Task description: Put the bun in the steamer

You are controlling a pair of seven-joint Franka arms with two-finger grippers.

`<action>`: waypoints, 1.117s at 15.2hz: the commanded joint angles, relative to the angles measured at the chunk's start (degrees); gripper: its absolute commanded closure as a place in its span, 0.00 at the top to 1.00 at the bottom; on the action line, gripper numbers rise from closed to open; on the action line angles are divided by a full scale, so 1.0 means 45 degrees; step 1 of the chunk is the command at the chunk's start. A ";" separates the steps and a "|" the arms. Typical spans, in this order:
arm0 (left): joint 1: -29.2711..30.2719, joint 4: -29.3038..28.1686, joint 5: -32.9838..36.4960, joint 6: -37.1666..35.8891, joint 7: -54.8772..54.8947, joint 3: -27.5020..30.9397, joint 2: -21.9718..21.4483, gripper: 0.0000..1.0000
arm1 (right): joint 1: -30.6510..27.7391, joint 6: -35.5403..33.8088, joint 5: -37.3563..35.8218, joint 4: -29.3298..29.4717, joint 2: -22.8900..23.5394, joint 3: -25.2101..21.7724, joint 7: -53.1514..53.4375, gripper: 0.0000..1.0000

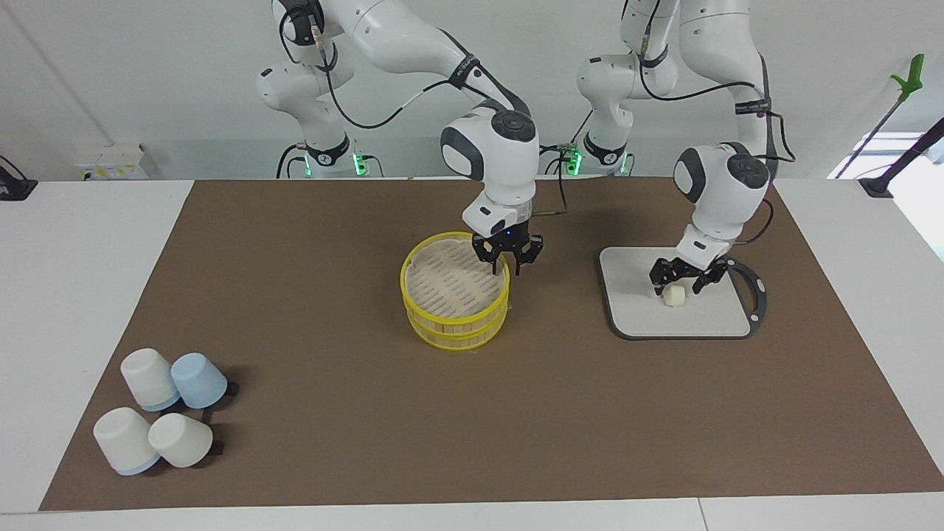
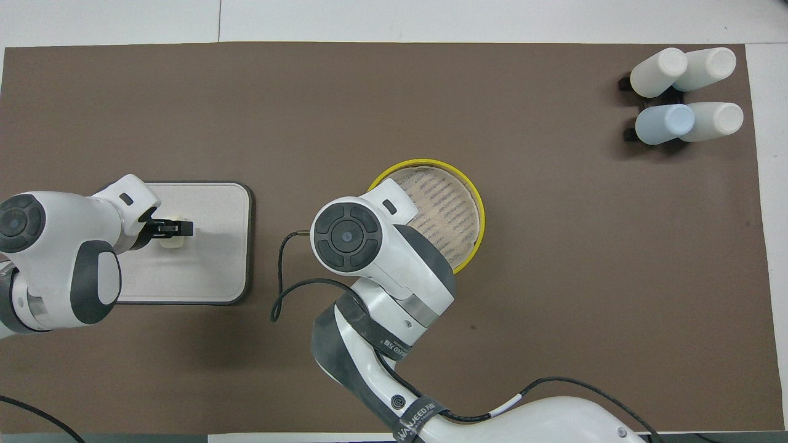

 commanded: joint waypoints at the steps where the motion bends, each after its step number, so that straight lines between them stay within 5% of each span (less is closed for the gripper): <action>1: 0.0069 -0.0187 0.0096 0.0289 0.0170 -0.0006 -0.0047 0.46 | -0.0153 0.0208 -0.0084 -0.0420 -0.0257 0.0071 -0.0262 0.30; 3: 0.0070 -0.0129 0.0096 0.0153 0.0170 -0.0006 -0.0047 0.37 | -0.0153 0.0189 -0.0084 -0.0420 -0.0257 0.0071 -0.0262 0.05; 4: 0.0050 -0.0071 0.0096 0.0017 0.0170 -0.0006 -0.0047 0.32 | -0.0153 0.0150 -0.0084 -0.0420 -0.0257 0.0071 -0.0262 0.00; 9: -0.0028 0.0668 0.0096 -0.1209 -0.0005 -0.0025 -0.0086 0.29 | -0.0192 -0.1582 -0.0221 0.0961 -0.0160 0.0071 -0.0301 0.00; 14: -0.1469 0.4045 -0.0021 -0.5175 -0.3198 -0.0025 -0.0008 0.29 | -0.1379 -0.3267 -0.0045 0.2217 -0.0547 -0.0007 -0.2308 0.00; 17: -0.3207 0.6505 -0.0744 -0.6563 -0.6227 -0.0006 0.0888 0.29 | -0.2707 -0.4612 -0.0006 0.2197 -0.1367 -0.0027 -0.4395 0.00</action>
